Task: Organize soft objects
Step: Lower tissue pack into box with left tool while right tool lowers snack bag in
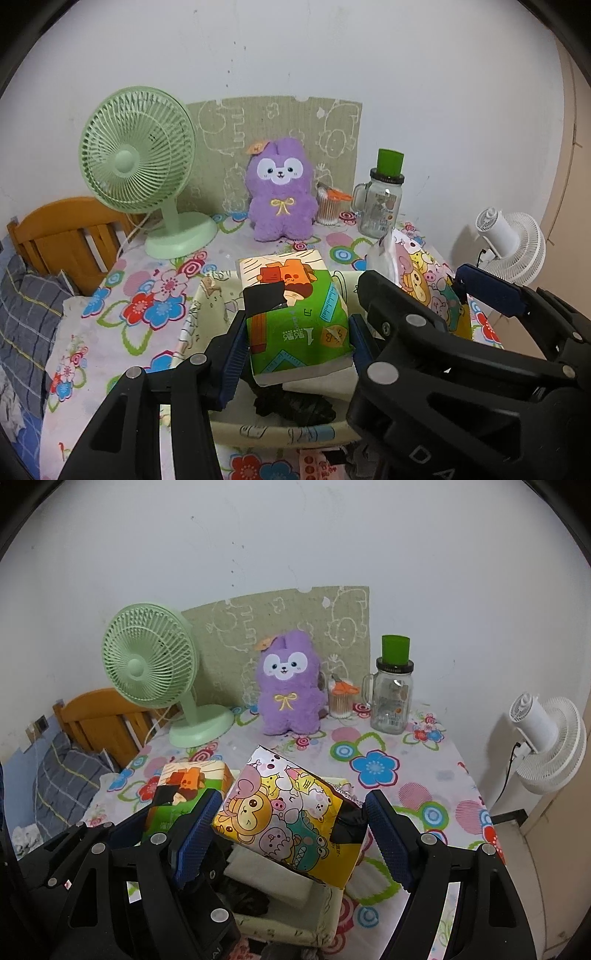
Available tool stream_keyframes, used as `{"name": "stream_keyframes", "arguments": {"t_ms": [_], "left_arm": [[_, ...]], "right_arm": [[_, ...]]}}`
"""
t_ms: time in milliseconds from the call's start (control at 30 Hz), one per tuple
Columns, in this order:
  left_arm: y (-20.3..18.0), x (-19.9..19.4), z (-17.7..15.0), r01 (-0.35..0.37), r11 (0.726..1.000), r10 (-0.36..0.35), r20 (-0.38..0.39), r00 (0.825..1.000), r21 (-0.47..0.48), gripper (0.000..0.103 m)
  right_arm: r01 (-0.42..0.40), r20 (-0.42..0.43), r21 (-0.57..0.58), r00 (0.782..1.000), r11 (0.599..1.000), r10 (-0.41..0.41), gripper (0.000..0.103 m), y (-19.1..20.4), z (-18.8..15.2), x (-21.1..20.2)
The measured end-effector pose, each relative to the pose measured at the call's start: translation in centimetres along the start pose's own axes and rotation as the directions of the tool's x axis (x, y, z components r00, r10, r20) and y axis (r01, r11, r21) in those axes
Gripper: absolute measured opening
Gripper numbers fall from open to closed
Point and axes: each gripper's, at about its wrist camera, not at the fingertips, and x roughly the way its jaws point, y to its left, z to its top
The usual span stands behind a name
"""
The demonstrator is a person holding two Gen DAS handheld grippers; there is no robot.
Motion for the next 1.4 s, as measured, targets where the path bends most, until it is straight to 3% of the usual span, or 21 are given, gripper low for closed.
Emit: {"name": "stream_keyframes", "arguments": {"t_ms": [300,400,667,867,1000,1400], "left_arm": [[0.0,2.5,-0.2,-0.002,1.0,0.003,-0.058,0.998,0.021,0.06],[-0.2,2.5,-0.3,-0.015,0.999,0.017,-0.052,0.998,0.034,0.072],[0.6,2.4,-0.6,-0.021,0.999,0.023,-0.057,0.998,0.028,0.086],[1.2,2.4,-0.7,-0.053,0.998,0.055,-0.06,0.997,0.03,0.087],[1.6,2.3,-1.0,-0.054,0.998,0.056,-0.063,0.996,0.023,0.089],[1.5,0.7,-1.3,-0.037,0.999,0.038,-0.042,0.998,0.026,0.092]], "right_arm": [[-0.016,-0.028,-0.005,0.999,1.0,0.016,0.082,-0.3,-0.4,2.5],[-0.029,-0.032,-0.009,0.999,1.0,0.029,0.082,-0.2,-0.5,3.0],[-0.069,-0.037,-0.049,0.997,0.996,0.068,0.083,0.9,-0.6,3.6],[-0.095,-0.055,-0.068,0.994,0.993,0.091,0.087,1.7,-0.7,4.2],[-0.103,-0.062,-0.089,0.993,0.991,0.097,0.102,2.2,-0.8,4.2],[-0.082,-0.046,-0.086,0.996,0.993,0.079,0.103,2.4,-1.0,2.1]]}}
